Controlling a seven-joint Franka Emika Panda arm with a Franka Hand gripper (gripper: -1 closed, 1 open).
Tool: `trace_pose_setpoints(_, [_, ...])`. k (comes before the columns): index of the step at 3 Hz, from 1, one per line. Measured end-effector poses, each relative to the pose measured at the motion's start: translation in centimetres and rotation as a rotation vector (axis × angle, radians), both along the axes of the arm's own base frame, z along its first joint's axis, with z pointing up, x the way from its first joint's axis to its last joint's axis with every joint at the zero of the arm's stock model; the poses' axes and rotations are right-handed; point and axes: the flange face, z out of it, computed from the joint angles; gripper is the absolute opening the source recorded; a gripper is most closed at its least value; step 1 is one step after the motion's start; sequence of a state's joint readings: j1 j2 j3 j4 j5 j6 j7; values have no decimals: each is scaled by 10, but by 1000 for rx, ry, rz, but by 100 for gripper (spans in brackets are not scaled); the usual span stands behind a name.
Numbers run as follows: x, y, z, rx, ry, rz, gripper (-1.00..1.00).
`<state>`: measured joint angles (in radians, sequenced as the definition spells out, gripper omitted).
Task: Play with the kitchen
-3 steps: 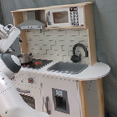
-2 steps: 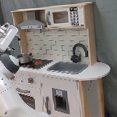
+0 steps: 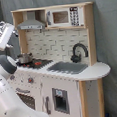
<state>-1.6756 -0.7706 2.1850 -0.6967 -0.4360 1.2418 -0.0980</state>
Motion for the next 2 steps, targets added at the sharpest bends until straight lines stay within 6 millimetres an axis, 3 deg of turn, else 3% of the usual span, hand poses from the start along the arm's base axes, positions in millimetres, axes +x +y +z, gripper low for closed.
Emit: trace_pose_setpoints(2, [-9, 18, -7, -228, -62, 33, 100])
